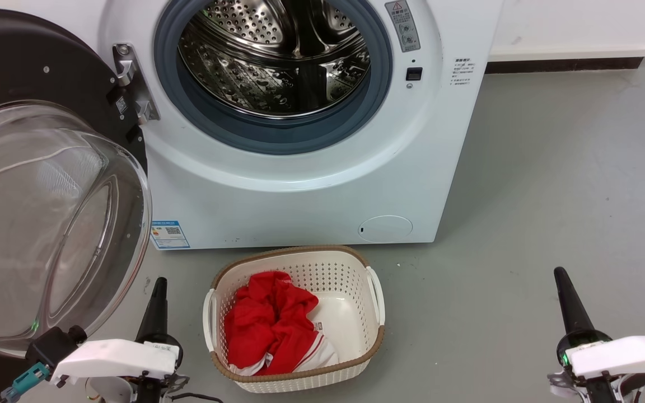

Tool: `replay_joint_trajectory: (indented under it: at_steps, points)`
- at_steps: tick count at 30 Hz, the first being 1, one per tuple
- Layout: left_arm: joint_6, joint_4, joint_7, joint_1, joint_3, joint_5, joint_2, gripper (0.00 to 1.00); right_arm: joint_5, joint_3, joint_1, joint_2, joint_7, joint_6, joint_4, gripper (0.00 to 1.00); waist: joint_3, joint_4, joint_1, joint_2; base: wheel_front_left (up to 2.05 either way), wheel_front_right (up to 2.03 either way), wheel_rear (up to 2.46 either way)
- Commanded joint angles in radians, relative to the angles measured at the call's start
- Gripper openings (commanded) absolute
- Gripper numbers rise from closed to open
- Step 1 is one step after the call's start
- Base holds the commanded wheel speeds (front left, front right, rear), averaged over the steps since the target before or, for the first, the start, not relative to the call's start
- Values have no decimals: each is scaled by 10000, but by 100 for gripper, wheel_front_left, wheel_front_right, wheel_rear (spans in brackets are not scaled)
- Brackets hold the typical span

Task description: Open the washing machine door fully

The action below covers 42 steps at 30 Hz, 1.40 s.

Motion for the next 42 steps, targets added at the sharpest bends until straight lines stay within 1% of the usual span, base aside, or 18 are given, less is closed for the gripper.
replay_joint_trajectory:
  at_steps: [1,21,42]
  points:
    - [-58,-46,84,-262,55,-348,12,0,363,-37,-289,-68,75,-1,8,0,-5,1,0,-1,0,0,0]
    - [-142,42,591,-328,207,-2397,-17,0,2387,-161,-597,-52,443,-1,405,0,-54,6,0,-1,0,0,0]
    - [-208,117,1023,-411,331,-4124,-46,0,4082,-298,-838,-10,782,-1,748,0,-103,11,0,-1,0,0,0]
